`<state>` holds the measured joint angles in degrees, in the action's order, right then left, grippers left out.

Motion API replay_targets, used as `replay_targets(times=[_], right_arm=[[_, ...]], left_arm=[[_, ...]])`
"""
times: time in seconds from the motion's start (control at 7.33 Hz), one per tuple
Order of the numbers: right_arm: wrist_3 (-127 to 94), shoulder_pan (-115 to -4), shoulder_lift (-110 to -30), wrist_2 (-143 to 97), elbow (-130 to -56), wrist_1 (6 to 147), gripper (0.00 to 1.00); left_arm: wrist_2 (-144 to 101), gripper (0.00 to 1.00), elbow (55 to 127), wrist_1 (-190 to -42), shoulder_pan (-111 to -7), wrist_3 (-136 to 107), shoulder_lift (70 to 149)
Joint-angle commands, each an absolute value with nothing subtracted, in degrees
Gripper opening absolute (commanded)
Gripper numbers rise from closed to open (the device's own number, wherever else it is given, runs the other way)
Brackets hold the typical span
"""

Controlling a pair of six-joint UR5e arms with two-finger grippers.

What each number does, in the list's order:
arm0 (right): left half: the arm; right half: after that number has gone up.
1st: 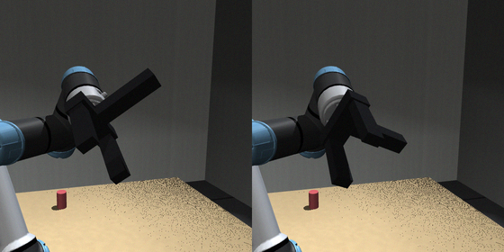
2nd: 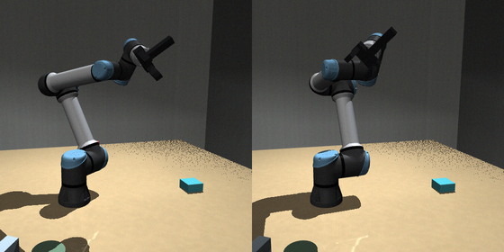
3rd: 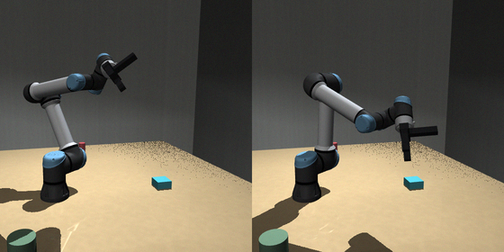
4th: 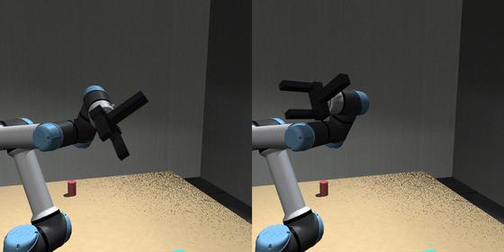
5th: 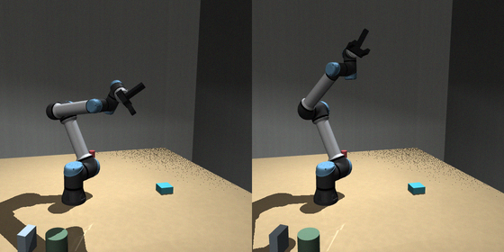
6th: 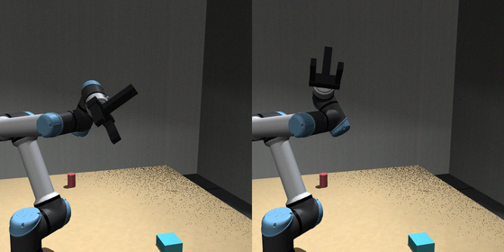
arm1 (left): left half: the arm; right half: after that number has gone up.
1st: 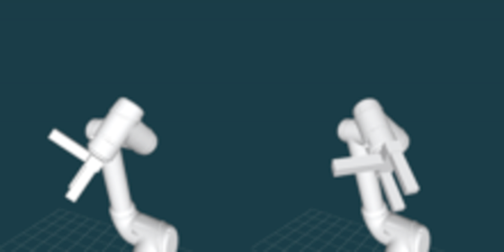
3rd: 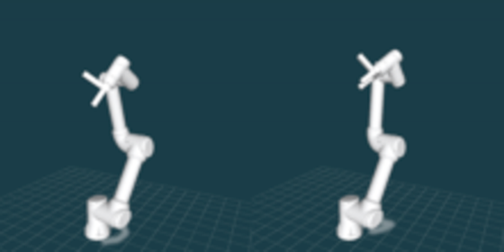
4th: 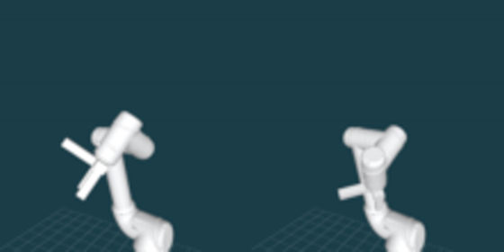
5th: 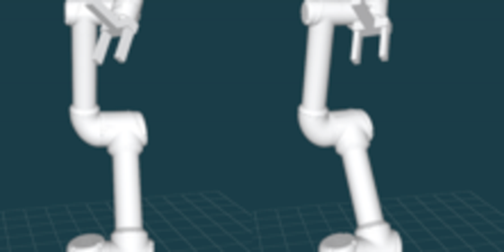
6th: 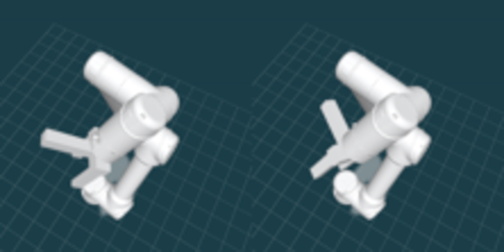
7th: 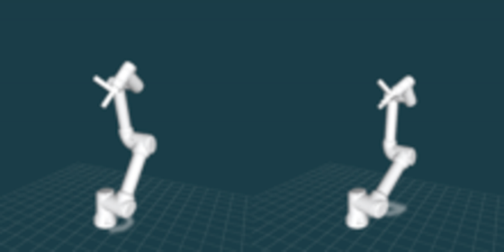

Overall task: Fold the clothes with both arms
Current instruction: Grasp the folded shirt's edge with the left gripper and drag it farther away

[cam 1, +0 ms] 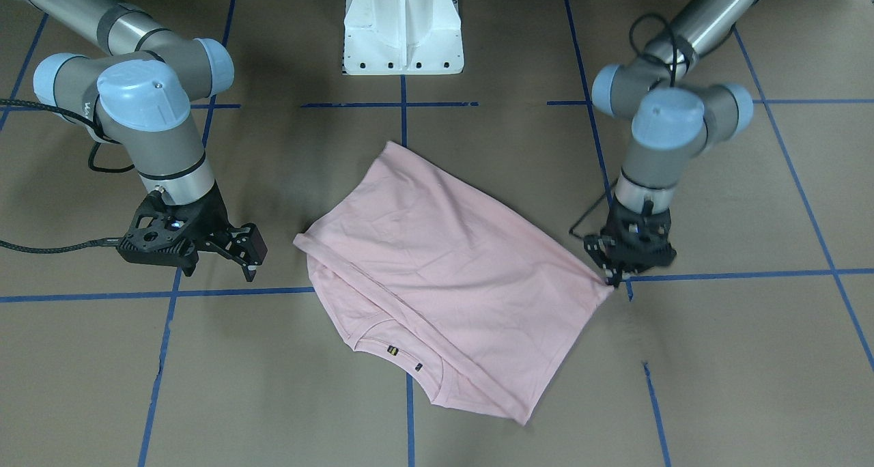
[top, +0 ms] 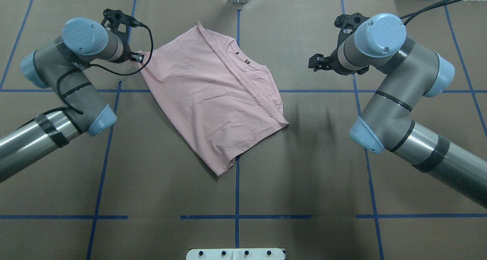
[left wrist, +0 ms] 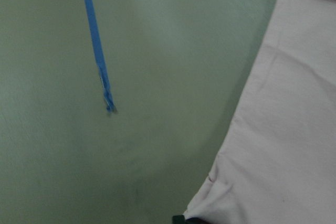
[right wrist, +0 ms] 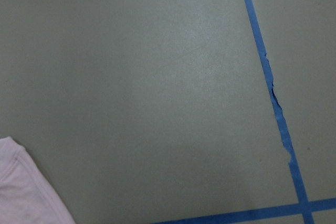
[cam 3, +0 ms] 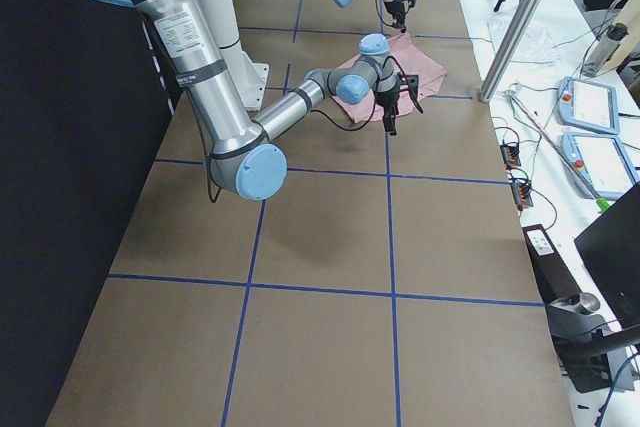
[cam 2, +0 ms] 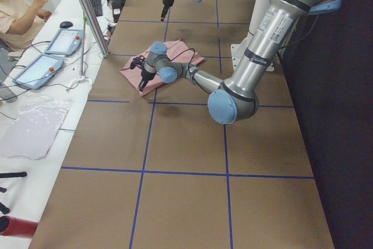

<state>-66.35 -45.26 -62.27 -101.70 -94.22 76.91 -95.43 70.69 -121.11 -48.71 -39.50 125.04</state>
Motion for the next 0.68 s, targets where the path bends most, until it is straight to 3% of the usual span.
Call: replay_targets(times=[0.0,0.14,0.27,0.55], right_arm=[[-66.36,-45.26,-62.14,-101.69,-94.31,76.90,1.00],[-66.36,-45.26,-62.14,-101.69,-94.31,76.90,1.00],[-66.53,-44.92,-61.79,-101.69,-94.13,76.82,1.00],[-74.38,-42.64,-58.74,-101.60,-92.82,76.73,0.98]], left_arm=[[-91.60,0.00,46.77,-133.89,-51.93,-37.71,136.98],[-91.50,0.00,46.58,-134.38,-53.07,-34.57,136.67],[-91.76,0.98,47.19,-134.99,-53.17,-33.50,135.80],[-100.22,1.00,54.64,-135.44,-54.65,-31.22,132.64]])
